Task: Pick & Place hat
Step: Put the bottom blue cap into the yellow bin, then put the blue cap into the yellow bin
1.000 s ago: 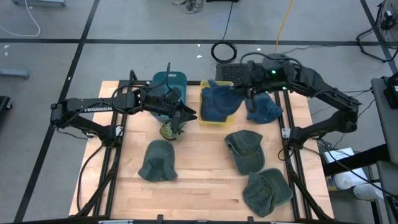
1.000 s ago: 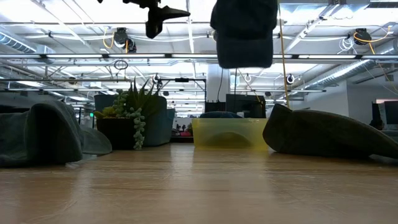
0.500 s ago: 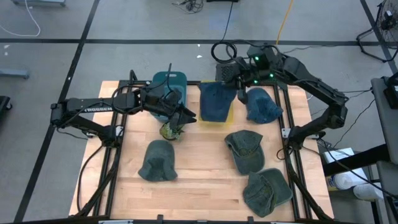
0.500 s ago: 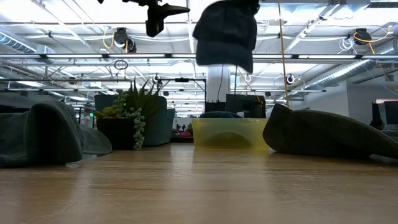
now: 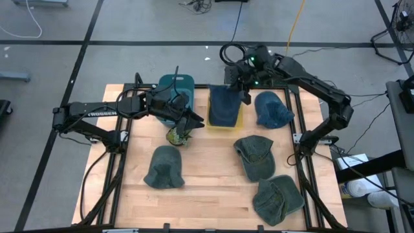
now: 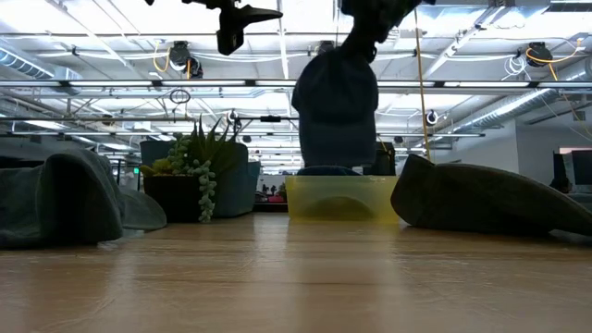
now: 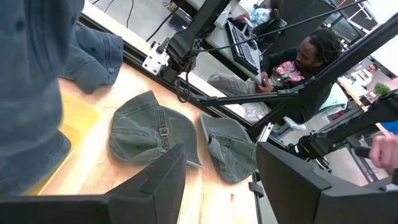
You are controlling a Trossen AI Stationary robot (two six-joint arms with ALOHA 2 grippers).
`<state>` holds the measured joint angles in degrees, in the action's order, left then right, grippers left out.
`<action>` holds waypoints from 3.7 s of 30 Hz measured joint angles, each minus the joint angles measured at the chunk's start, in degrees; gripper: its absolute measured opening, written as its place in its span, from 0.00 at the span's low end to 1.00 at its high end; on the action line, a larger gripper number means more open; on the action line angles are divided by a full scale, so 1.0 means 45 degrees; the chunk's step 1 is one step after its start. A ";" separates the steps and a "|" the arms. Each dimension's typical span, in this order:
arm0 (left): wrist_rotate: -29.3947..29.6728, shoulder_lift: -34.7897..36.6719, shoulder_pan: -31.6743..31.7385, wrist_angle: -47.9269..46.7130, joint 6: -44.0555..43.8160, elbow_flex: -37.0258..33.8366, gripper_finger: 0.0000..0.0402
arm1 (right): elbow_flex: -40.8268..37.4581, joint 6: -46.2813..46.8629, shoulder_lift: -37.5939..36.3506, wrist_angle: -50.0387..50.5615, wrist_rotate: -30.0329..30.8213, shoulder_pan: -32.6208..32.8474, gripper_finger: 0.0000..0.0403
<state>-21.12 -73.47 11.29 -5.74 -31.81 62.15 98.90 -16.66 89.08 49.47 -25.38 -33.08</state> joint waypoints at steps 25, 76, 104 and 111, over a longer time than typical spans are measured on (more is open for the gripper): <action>-0.0896 0.0000 -0.0005 0.0000 -0.0070 0.0000 0.50 | -0.4641 0.0534 -0.0011 -0.4459 -0.0075 -0.0076 0.01; -0.0783 0.0000 0.0000 0.0951 -0.0151 0.0000 0.50 | -0.8770 -0.3141 0.2452 -1.0386 0.1902 0.0437 0.37; -0.1355 0.0000 0.0000 0.1013 -0.0083 0.0000 0.50 | -0.8780 0.0663 -0.1443 -1.0555 0.2699 0.0433 0.67; -0.1347 0.0000 0.0000 0.1292 0.0573 0.0001 0.50 | -0.8780 0.2609 -0.2584 -1.0497 0.2690 0.0452 0.68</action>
<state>-27.19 -73.47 11.29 0.08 -29.23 62.15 59.40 -4.92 77.46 2.23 -13.28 -31.05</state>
